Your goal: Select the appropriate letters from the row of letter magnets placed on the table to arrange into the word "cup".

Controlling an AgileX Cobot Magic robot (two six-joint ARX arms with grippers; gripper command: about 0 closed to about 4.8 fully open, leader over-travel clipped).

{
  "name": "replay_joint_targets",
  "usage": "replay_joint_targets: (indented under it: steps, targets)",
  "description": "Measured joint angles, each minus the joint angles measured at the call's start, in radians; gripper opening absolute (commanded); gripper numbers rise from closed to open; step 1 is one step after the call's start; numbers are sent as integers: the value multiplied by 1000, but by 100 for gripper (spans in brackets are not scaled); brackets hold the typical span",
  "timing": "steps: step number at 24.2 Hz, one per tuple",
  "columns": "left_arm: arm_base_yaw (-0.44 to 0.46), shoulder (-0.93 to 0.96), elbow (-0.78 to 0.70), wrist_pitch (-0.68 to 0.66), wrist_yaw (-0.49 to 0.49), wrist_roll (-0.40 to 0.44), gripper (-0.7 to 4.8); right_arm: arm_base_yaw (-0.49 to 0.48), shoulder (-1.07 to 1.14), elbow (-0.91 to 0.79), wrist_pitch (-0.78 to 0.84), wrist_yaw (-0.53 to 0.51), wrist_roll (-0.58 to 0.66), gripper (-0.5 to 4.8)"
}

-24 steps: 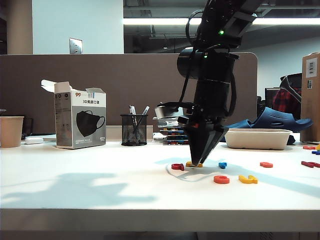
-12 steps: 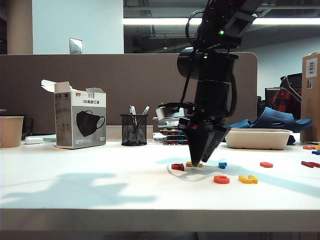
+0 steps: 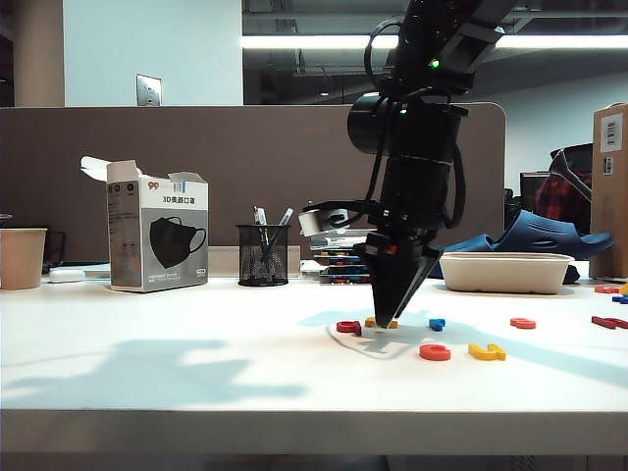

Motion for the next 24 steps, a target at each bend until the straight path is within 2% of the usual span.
replay_joint_targets:
  steps: [10, 24]
  targets:
    - [0, 0, 0, 0, 0, 0, -5, 0, 0, 0, 2, -24, -65, 181]
    - [0, 0, 0, 0, 0, 0, -5, 0, 0, 0, 29, -38, -93, 180]
